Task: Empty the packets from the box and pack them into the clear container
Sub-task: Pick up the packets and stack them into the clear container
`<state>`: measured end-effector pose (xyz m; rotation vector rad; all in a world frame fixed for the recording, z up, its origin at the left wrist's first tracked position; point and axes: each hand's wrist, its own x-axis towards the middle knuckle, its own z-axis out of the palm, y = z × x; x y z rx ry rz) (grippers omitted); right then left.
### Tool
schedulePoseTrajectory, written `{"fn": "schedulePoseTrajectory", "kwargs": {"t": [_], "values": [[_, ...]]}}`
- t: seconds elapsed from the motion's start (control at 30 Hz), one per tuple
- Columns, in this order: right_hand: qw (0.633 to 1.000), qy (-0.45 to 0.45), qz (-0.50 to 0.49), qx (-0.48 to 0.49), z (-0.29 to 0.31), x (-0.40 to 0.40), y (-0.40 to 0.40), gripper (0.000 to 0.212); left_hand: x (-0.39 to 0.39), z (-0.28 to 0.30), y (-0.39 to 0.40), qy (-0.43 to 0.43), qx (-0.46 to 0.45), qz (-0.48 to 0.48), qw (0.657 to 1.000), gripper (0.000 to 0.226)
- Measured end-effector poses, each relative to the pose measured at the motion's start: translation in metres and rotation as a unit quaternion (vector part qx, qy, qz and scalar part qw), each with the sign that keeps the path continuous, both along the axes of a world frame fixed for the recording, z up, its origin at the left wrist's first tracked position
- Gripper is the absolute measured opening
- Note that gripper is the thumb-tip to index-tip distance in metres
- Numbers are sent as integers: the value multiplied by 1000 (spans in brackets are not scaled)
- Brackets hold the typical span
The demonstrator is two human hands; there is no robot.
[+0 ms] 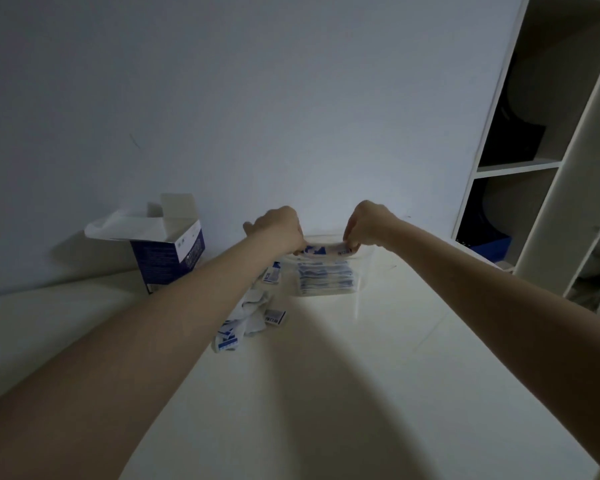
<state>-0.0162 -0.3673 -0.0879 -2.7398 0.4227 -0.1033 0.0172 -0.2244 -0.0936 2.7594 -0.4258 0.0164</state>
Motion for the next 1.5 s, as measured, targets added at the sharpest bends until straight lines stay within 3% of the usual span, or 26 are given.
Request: {"fn": "schedulePoseTrajectory", "kwargs": {"t": [0.13,0.23,0.37,0.47,0.67,0.8,0.87,0.93,1.03,1.2,1.27,1.33,1.4,1.5], "values": [[996,51,8,-66,-11,8,4,30,1,-3,-9,-47,154,-37,986,9],[992,59,19,-109,-10,5,9,26,2,-6,-9,-73,221,-59,971,29],[986,82,23,-140,-7,6,12,25,1,-13,-13,-86,238,-66,965,38],[983,98,34,-152,-7,8,14,20,0,-15,-14,-113,241,-63,962,34],[979,130,53,-150,-8,1,22,21,-4,-15,-17,-80,218,-73,970,26],[982,83,48,-162,-4,-10,25,14,-10,-9,-15,-101,217,-72,968,27],[983,12,50,-175,4,-16,31,5,-13,-2,-9,-159,196,-76,965,21],[981,-77,55,-170,12,-20,41,11,-17,4,1,-221,143,-78,962,23],[976,-171,114,-74,10,-31,63,17,-23,9,25,-261,56,-55,962,24],[978,-84,192,-5,-33,-40,104,19,-28,-13,92,-111,44,-46,992,18],[978,-71,196,-7,-46,-34,118,24,-26,-23,115,-21,107,-45,993,22],[961,-80,252,-79,-53,-28,129,31,-25,-32,137,52,168,-60,982,29],[921,-52,338,-187,-60,-24,139,47,-25,-37,164,113,186,-73,973,38],[869,-12,407,-281,-65,-18,143,43,-31,-40,190,191,229,-94,950,70]]}}
